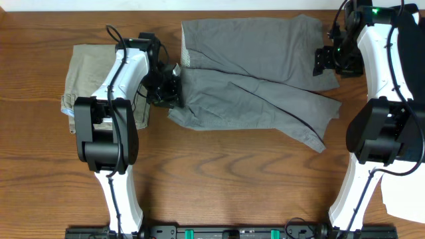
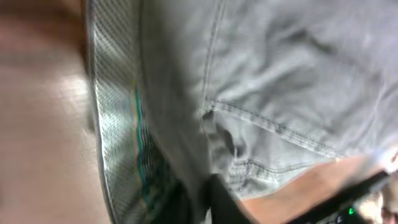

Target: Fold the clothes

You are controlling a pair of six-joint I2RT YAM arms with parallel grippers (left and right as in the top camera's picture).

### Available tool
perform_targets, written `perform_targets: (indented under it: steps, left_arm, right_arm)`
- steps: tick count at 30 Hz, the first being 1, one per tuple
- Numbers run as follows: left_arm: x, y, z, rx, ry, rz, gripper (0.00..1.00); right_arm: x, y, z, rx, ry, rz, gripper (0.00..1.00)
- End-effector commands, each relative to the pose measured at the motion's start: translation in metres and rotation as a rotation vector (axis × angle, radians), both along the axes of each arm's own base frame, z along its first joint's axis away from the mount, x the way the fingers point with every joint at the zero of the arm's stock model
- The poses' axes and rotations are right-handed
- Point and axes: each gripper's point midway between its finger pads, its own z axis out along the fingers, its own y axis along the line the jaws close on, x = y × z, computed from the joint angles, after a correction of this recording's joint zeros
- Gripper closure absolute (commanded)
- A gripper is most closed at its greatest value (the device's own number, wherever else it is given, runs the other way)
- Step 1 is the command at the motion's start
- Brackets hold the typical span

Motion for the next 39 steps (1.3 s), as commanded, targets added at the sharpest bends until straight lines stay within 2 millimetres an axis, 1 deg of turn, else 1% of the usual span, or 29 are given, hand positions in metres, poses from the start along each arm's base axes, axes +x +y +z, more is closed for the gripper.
perform_targets:
  steps: [1, 8, 11, 14, 16, 23, 24, 26, 28, 29, 34, 36, 37, 38, 39]
  left_arm:
    - [-0.012, -0.002, 0.003, -0.020, 0.048, -0.012, 0.94]
    - [-0.047, 0.003, 0.013, -0.014, 0.180, -0.075, 0.94]
    - [-0.060, 0.016, 0.012, 0.061, 0.232, -0.099, 0.94]
    - [-0.069, 0.017, 0.011, 0.073, 0.266, -0.106, 0.94]
    - [-0.077, 0.017, 0.005, 0.077, 0.290, -0.112, 0.94]
    - [-0.109, 0.025, -0.025, 0.125, 0.376, -0.119, 0.94]
    - [-0.113, 0.029, -0.027, 0.143, 0.390, -0.123, 0.94]
    - [-0.120, 0.046, -0.032, 0.267, 0.428, -0.100, 0.94]
    - [-0.122, 0.062, -0.033, 0.380, 0.442, -0.076, 0.94]
    - [-0.121, 0.067, -0.033, 0.411, 0.441, -0.068, 0.94]
    - [-0.121, 0.067, -0.034, 0.414, 0.441, -0.066, 0.93]
    - [-0.121, 0.067, -0.034, 0.414, 0.438, -0.066, 0.93]
    - [-0.120, 0.067, -0.034, 0.413, 0.435, -0.065, 0.92]
    - [-0.120, 0.067, -0.034, 0.413, 0.435, -0.065, 0.79]
    - [-0.120, 0.067, -0.034, 0.413, 0.435, -0.065, 0.73]
  right_arm:
    - [-0.001, -0.003, -0.002, -0.005, 0.009, -0.011, 0.18]
    - [-0.008, -0.002, -0.003, -0.002, 0.035, -0.009, 0.18]
    - [-0.013, -0.001, -0.003, 0.000, 0.057, -0.010, 0.17]
    - [-0.019, -0.002, -0.003, 0.002, 0.079, -0.013, 0.17]
    - [-0.021, -0.003, -0.003, 0.003, 0.088, -0.015, 0.16]
    - [-0.022, -0.004, -0.003, 0.003, 0.091, -0.017, 0.15]
    - [-0.022, -0.004, -0.003, 0.003, 0.091, -0.017, 0.16]
    - [-0.022, -0.004, -0.003, 0.003, 0.090, -0.007, 0.16]
    - [-0.021, -0.004, -0.003, 0.004, 0.085, 0.008, 0.16]
    - [-0.021, -0.004, -0.002, 0.003, 0.085, 0.013, 0.16]
    - [-0.035, -0.002, -0.002, 0.022, 0.143, 0.007, 0.15]
    - [-0.044, 0.005, 0.000, 0.062, 0.178, 0.002, 0.17]
    - [-0.049, 0.009, 0.000, 0.087, 0.198, 0.001, 0.19]
    - [-0.054, 0.014, 0.000, 0.108, 0.218, 0.000, 0.22]
    - [-0.057, 0.015, 0.000, 0.118, 0.233, -0.001, 0.26]
